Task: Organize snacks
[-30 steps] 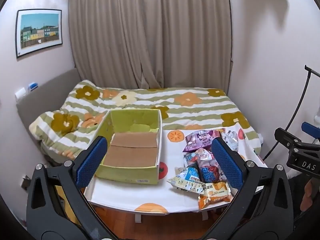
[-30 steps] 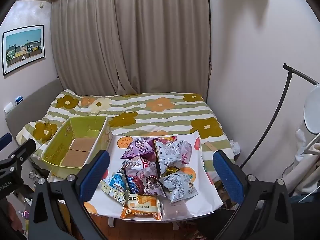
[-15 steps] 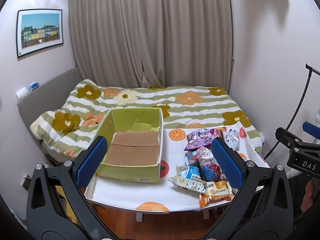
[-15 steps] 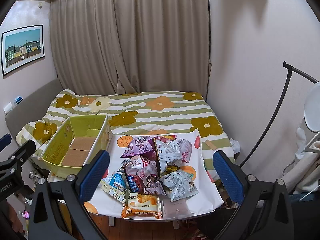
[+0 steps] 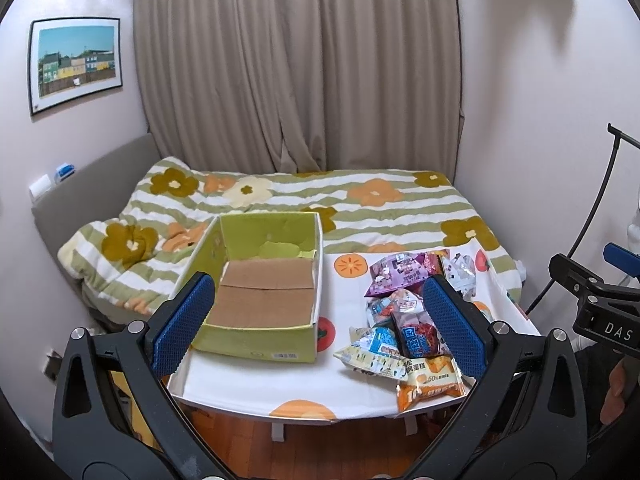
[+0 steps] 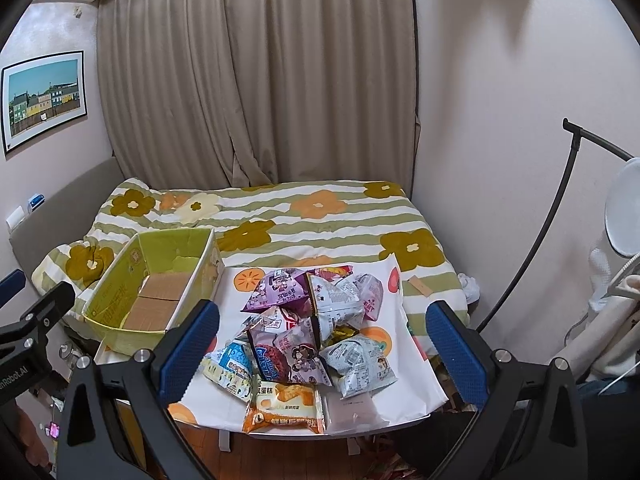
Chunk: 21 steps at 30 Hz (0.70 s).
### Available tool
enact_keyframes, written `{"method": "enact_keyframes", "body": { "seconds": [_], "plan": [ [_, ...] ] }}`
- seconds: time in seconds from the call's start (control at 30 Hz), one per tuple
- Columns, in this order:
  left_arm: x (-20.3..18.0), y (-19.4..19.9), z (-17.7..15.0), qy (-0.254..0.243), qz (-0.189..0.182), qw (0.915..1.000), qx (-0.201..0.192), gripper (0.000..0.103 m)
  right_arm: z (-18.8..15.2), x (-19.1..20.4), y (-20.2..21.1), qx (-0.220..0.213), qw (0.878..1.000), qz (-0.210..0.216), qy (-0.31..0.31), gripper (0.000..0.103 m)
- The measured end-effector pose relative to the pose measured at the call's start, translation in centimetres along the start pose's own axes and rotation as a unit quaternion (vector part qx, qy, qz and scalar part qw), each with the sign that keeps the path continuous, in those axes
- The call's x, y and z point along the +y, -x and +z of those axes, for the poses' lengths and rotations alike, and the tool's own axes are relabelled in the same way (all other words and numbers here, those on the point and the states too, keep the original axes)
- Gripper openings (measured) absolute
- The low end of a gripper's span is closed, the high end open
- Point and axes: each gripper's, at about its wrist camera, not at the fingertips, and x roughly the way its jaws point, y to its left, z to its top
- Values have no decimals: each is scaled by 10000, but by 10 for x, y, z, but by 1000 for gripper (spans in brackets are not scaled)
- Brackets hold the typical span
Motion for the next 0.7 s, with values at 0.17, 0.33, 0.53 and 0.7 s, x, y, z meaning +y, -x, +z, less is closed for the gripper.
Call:
{"method": "enact_keyframes", "body": {
  "seconds": [0.17, 0.33, 0.53, 0.7],
  "plan": [
    [0, 0, -1, -7, -40, 10000, 39, 103, 1, 1, 0, 8, 10000, -11, 1, 103],
    [0, -2, -1, -10, -68, 9999, 73, 103, 1, 0, 0, 7, 10000, -7, 8, 103],
    [-1, -3, -1, -4, -140, 9999, 70, 103, -2, 1, 0, 31, 10000, 11, 18, 103],
    [-1, -3, -1, 2, -139, 9999, 68, 103, -3, 2, 0, 27, 10000, 5, 12, 103]
  ]
}}
